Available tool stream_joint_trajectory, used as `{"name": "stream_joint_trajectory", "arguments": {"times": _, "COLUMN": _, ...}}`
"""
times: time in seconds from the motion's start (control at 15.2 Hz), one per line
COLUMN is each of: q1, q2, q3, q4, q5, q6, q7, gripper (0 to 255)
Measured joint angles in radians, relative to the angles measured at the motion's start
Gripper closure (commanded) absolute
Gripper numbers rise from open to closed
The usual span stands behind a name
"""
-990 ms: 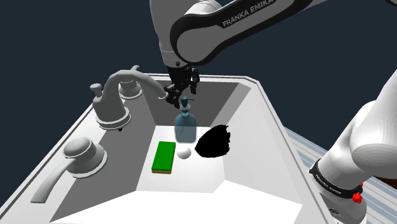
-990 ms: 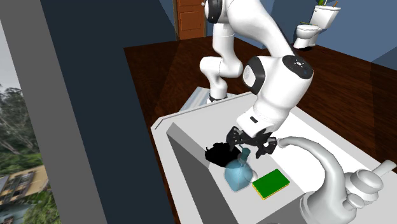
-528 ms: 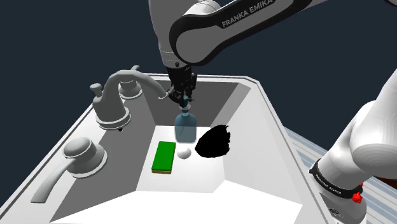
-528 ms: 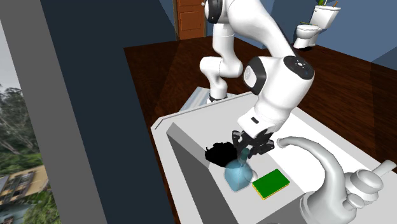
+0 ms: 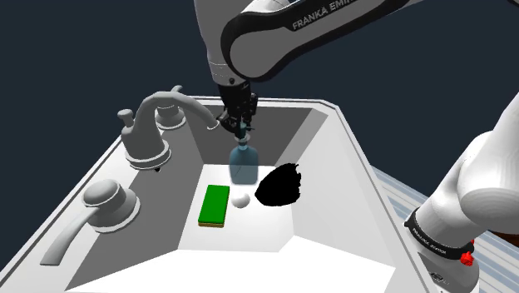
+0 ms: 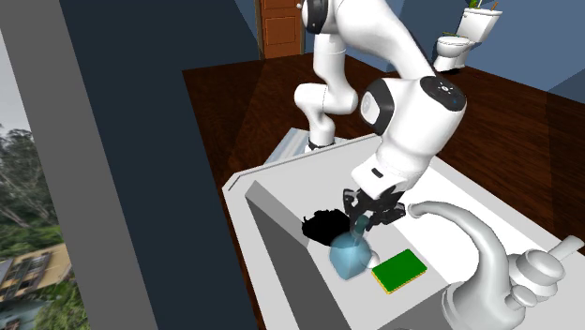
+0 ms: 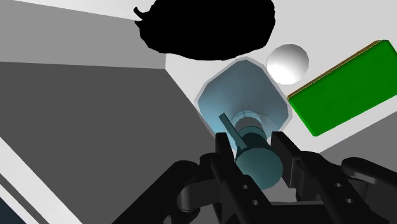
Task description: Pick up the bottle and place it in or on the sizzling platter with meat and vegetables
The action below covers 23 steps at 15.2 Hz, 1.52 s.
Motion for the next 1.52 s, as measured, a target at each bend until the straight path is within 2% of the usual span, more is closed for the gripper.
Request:
{"name": "stream_joint_trajectory", "arguments": {"times": 1.32, "q1": 0.0, "q2": -0.04, "q3": 0.002, "q4": 0.228, "q5": 0.029, "q6": -0.26, "q7": -0.047, "gripper": 255}}
{"name": "stream_joint_trajectory", "arguments": {"times": 1.52, "q1": -0.007, "q2": -0.083, "q3": -0.004, "q4": 0.214, "q5": 0.046, "q6": -0.284, "q7": -0.068, "gripper": 255}}
